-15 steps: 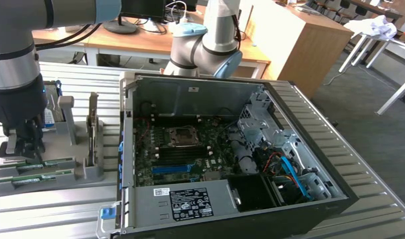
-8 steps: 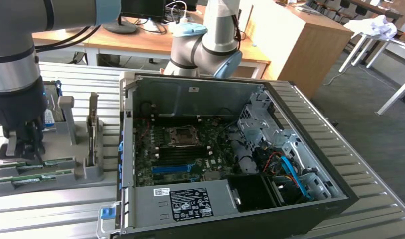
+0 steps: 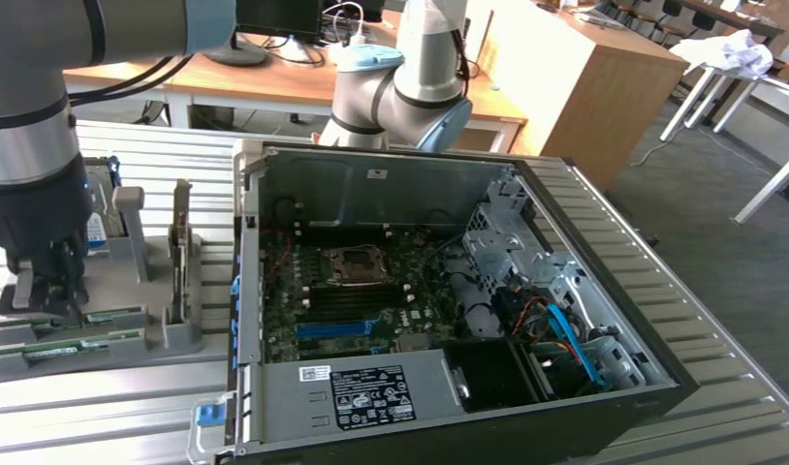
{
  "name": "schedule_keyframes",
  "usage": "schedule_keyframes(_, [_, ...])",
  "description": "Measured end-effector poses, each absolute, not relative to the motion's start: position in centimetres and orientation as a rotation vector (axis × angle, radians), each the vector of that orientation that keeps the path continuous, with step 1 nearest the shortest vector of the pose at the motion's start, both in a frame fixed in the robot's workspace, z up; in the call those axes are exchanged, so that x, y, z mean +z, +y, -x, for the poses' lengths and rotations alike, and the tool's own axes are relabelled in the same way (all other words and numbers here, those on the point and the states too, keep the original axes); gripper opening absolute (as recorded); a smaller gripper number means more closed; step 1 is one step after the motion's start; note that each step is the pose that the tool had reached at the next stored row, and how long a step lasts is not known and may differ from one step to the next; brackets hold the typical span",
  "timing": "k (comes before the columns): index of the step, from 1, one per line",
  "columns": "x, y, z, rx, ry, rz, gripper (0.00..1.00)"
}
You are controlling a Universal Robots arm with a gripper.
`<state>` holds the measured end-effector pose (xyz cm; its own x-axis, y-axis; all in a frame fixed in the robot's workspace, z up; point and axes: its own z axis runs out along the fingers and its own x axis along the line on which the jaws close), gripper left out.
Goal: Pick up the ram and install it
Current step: 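Pick up the ram and move it above insertion slot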
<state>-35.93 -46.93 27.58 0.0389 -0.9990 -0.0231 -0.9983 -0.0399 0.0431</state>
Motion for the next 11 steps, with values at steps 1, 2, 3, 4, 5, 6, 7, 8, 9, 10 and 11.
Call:
schedule_keyframes(1, [27.53, -46.95, 35.93, -0.073, -2.166, -2.253, 0.3])
schedule_keyframes(2, [27.49, -46.98, 35.93, -0.073, -2.166, -2.253, 0.3])
schedule_keyframes(3, [27.44, -46.99, 35.93, -0.073, -2.166, -2.253, 0.3])
schedule_keyframes(4, [27.38, -47.01, 35.93, -0.073, -2.166, -2.253, 0.3])
schedule_keyframes(5, [27.32, -47.03, 35.93, -0.073, -2.166, -2.253, 0.3])
schedule_keyframes(6, [27.26, -47.04, 35.93, -0.073, -2.166, -2.253, 0.3])
schedule_keyframes(7, [27.2, -47.05, 35.93, -0.073, -2.166, -2.253, 0.3])
schedule_keyframes(8, [27.15, -47.06, 35.93, -0.073, -2.166, -2.253, 0.3])
schedule_keyframes(9, [27.1, -47.08, 35.93, -0.073, -2.166, -2.253, 0.3])
schedule_keyframes(10, [27.04, -47.09, 35.93, -0.073, -2.166, -2.253, 0.3])
schedule_keyframes(11, [27.0, -47.11, 35.93, -0.073, -2.166, -2.253, 0.3])
